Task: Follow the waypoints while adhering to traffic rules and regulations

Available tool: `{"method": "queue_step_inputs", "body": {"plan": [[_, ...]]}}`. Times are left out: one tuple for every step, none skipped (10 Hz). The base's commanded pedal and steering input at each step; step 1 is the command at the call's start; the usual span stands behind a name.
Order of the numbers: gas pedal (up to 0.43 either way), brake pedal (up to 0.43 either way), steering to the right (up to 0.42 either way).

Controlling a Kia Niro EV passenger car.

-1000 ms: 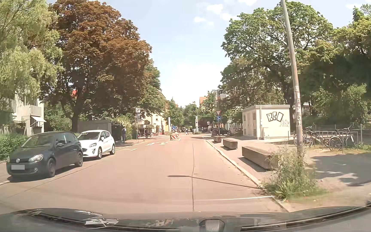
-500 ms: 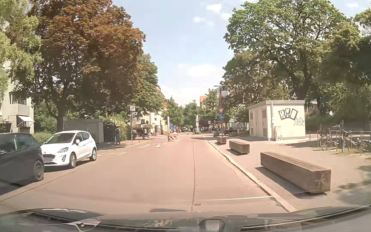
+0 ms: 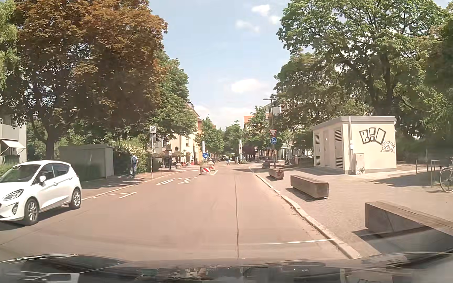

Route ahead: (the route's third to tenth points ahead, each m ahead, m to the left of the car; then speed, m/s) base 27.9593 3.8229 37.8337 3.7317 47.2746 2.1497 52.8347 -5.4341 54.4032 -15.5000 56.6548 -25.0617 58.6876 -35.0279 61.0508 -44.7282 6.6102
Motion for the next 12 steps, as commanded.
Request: {"method": "queue_step_inputs", "body": {"plan": [[0.02, 0.0, 0.001], [0.02, 0.0, 0.001], [0.008, 0.0, 0.001], [0.008, 0.0, 0.0], [0.008, 0.0, 0.0], [0.008, 0.0, 0.0], [0.008, 0.0, 0.002], [0.008, 0.0, 0.001], [0.008, 0.0, -0.006], [0.0, 0.0, -0.009], [0.0, 0.0, -0.009], [0.0, 0.0, -0.006]]}}
